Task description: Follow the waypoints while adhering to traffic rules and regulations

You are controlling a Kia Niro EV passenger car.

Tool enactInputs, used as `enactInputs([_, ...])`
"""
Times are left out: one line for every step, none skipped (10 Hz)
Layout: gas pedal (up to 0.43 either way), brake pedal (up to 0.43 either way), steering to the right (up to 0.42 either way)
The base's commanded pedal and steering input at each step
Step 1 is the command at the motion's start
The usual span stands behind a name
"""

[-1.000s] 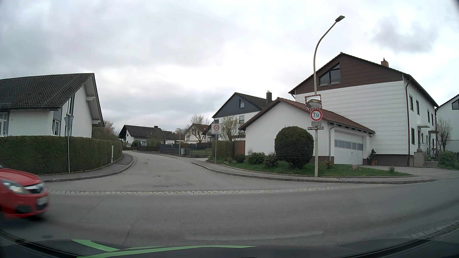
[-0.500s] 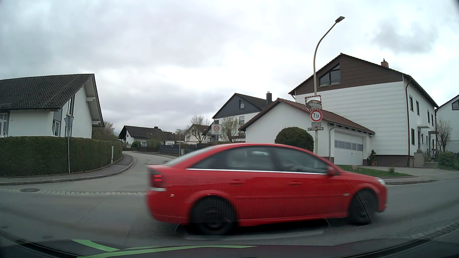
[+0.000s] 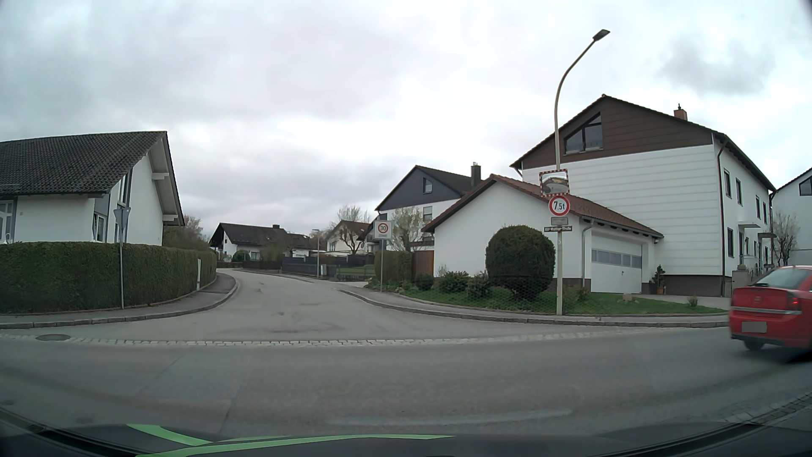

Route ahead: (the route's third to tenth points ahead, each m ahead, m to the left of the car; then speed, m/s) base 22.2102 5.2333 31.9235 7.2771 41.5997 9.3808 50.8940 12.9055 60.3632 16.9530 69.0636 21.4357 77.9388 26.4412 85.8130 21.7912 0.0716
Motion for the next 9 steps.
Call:
enactInputs([0.0,0.0,-0.057])
enactInputs([0.0,0.0,-0.063])
enactInputs([0.0,0.0,-0.067])
enactInputs([0.0,0.0,-0.067])
enactInputs([0.0,0.0,-0.067])
enactInputs([0.0,0.0,-0.066])
enactInputs([0.0,0.0,-0.065])
enactInputs([0.0,0.0,-0.065])
enactInputs([0.0,0.0,-0.065])
